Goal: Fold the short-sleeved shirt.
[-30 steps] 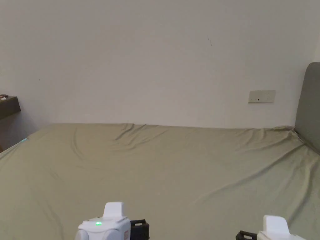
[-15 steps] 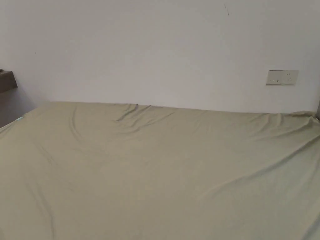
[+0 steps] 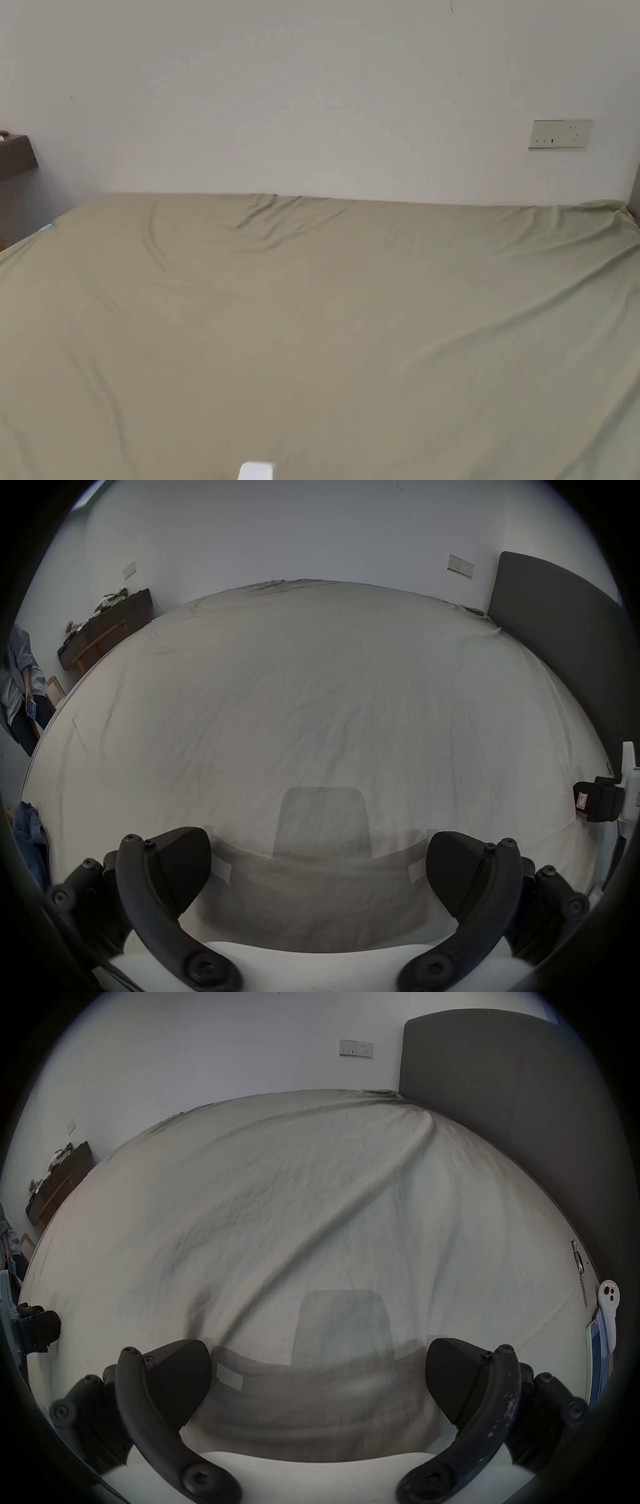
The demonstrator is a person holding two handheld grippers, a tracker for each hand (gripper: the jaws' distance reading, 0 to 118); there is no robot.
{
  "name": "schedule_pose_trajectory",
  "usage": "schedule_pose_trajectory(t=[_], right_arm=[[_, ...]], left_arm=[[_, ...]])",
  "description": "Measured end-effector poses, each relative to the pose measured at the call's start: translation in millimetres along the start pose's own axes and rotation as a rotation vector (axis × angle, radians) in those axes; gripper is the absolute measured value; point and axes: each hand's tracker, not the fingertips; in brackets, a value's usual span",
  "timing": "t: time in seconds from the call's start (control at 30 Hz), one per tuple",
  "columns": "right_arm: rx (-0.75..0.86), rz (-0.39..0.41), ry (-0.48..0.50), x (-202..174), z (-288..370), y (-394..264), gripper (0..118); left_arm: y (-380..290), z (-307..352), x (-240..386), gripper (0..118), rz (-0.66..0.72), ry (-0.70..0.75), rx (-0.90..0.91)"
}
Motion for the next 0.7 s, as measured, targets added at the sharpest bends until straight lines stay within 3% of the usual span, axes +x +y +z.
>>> schedule_pose_trajectory(t=[0.7], right_arm=[[0.000,0.003,-0.004,-1.1,-2.0,-1.5,118]], left_arm=[[-2.3,0.0,-1.7,118,0.001,-0.001,0.002]])
